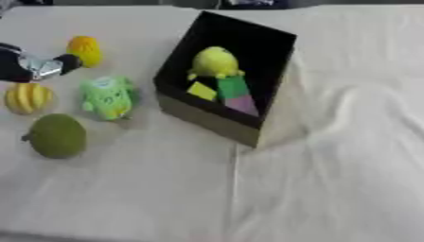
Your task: Pick up objects on the table and place them in the box.
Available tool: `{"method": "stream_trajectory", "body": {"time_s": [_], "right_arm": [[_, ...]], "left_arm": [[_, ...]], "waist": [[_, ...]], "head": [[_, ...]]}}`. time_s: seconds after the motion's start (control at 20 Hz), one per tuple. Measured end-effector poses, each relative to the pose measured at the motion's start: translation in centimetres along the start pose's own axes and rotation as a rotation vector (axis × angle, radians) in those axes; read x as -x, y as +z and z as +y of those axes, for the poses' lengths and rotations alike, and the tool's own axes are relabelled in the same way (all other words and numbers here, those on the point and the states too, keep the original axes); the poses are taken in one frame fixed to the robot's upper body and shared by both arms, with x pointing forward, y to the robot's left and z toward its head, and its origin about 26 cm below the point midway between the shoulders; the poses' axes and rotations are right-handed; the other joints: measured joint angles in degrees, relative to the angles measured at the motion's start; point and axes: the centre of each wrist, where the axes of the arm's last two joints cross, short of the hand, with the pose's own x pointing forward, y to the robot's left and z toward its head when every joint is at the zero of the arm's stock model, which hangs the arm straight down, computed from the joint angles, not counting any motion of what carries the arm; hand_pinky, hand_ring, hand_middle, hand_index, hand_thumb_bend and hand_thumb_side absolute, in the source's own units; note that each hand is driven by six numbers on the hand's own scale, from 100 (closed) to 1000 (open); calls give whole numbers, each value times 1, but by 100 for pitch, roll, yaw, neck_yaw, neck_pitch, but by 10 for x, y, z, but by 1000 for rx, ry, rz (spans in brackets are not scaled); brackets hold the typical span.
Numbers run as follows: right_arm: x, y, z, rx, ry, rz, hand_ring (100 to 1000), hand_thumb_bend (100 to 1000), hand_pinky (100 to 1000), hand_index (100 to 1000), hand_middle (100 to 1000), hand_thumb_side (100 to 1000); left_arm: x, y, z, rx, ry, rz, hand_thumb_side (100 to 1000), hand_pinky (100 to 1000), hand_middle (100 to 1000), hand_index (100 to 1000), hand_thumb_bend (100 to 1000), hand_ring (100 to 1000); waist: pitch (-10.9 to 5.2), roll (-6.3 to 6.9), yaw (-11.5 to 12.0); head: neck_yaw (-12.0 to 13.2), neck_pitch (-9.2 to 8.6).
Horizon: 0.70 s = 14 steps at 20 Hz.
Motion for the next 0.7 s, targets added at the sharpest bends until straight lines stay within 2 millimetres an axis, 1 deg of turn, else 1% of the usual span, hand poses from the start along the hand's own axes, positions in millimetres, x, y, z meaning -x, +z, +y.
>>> {"method": "stream_trajectory", "body": {"time_s": [0.15, 0.2, 0.25, 0.5, 0.7], "right_arm": [[2, 2, 2, -5, 3, 15, 829, 100, 837, 787, 670, 686], [2, 3, 3, -6, 4, 20, 828, 100, 837, 786, 668, 673], [3, 3, 3, -7, 6, 25, 827, 100, 836, 786, 668, 687], [4, 4, 5, -12, 7, 36, 826, 100, 836, 785, 665, 685], [4, 5, 5, -12, 10, 38, 825, 100, 836, 784, 663, 683]], "left_arm": [[5, 5, -9, 92, -6, 25, 484, 911, 852, 913, 569, 884], [7, 7, -12, 123, -7, 33, 434, 913, 853, 912, 606, 885], [9, 9, -15, 154, -9, 40, 477, 914, 856, 912, 581, 886], [14, 15, -23, 262, -11, 56, 454, 916, 860, 910, 595, 889], [15, 17, -27, 313, -2, 50, 456, 915, 857, 909, 608, 889]], "waist": [[0, 15, 12], [0, 22, 25], [0, 34, 40], [0, 56, 68], [0, 56, 68]], "head": [[-84, 0], [-110, 0], [-138, 0], [-221, 0], [-234, 0]]}}
